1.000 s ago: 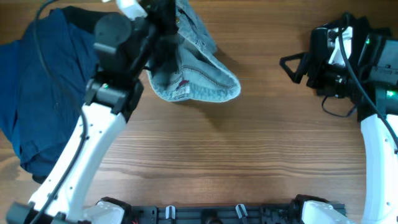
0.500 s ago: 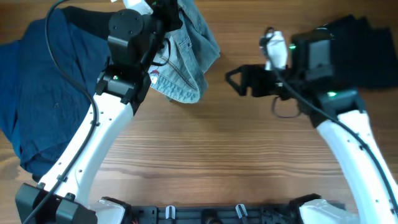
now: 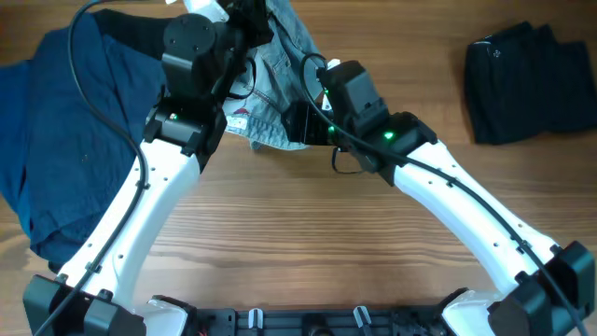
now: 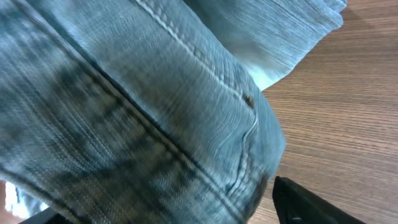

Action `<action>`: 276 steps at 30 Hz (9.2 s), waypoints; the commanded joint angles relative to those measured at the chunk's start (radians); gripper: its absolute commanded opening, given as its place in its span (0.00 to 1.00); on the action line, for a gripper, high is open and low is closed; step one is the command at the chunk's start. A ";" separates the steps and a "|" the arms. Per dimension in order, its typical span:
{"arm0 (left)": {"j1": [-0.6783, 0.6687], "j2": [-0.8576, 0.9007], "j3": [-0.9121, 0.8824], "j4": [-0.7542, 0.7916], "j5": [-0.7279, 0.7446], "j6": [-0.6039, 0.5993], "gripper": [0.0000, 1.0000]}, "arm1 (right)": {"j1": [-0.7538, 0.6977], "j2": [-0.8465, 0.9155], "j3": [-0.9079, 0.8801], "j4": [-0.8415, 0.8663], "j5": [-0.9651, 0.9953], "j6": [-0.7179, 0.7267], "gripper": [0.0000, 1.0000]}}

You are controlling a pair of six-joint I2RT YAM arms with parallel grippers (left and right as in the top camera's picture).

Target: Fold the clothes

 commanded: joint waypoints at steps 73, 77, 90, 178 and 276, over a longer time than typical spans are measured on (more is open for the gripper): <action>-0.146 0.350 -0.253 -0.687 0.162 0.380 0.04 | -0.452 0.015 0.011 -0.127 -0.142 -0.278 0.04; -0.145 0.338 -0.253 -0.688 0.155 0.380 0.04 | -0.452 0.014 0.011 -0.123 -0.115 -0.278 0.04; -0.061 -0.224 0.050 -0.691 0.147 0.312 0.04 | -0.484 -0.235 0.065 -0.131 -0.079 -0.393 0.04; -0.123 0.503 0.286 -0.917 -0.069 0.932 0.91 | -0.560 0.443 0.622 -0.544 -0.163 -0.485 1.00; 0.101 0.094 -0.249 -1.059 0.032 0.257 0.85 | -0.560 0.428 0.312 0.120 -0.155 -0.540 0.99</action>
